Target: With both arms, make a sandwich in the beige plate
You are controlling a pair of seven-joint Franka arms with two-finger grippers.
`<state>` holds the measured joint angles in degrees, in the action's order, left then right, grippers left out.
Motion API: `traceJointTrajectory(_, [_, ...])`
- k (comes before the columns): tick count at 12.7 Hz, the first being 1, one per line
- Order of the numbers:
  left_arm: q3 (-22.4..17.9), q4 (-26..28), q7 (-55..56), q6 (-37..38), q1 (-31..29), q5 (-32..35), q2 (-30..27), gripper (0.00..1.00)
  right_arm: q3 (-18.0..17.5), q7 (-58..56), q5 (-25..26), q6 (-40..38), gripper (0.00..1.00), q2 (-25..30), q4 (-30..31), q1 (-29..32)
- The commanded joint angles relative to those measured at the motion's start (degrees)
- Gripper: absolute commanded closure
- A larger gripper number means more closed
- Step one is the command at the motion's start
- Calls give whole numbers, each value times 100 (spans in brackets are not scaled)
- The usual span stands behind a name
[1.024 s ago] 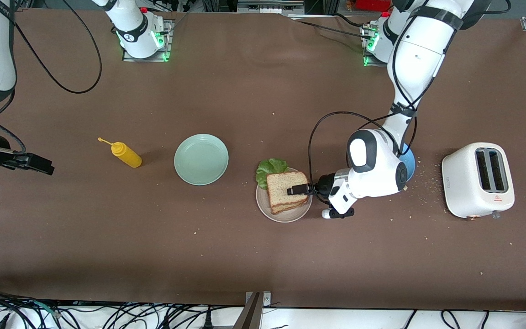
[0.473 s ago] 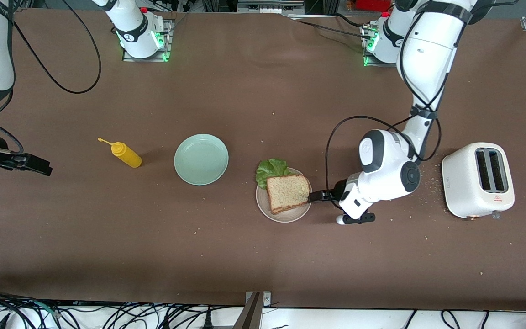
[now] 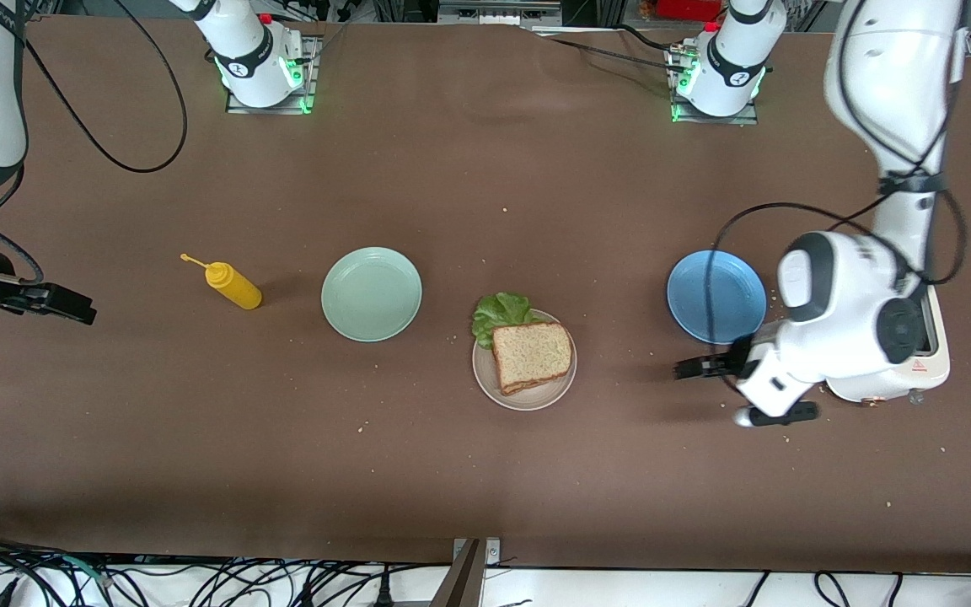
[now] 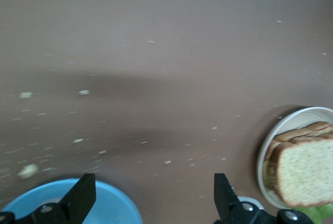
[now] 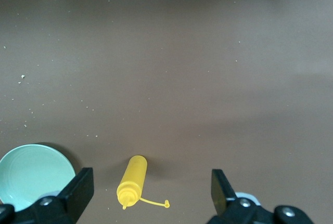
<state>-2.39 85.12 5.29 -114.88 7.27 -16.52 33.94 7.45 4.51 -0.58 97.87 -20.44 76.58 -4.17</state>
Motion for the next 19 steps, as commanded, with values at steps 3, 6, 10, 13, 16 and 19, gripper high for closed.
traceJointTrajectory(3, [46,75,25,869,-340,1289,-650,0,-33,68,67,-4,0,66,15,3])
traceJointTrajectory(6, [29,-214,-430,1616,-533,1722,-853,0,-24,68,67,-4,0,66,15,12])
traceJointTrajectory(10, [11,-295,-669,2609,-718,1722,-1240,0,-24,68,67,-4,0,66,15,12])
traceJointTrajectory(13, [28,-636,-634,3312,-701,2177,-1643,0,-24,68,67,-4,0,66,15,12])
traceJointTrajectory(16, [55,-121,-652,3306,-736,2241,-2547,0,-24,68,67,-4,0,66,15,12])
traceJointTrajectory(19, [55,22,-652,3455,-710,1944,-3015,0,-24,68,67,-4,0,75,6,12])
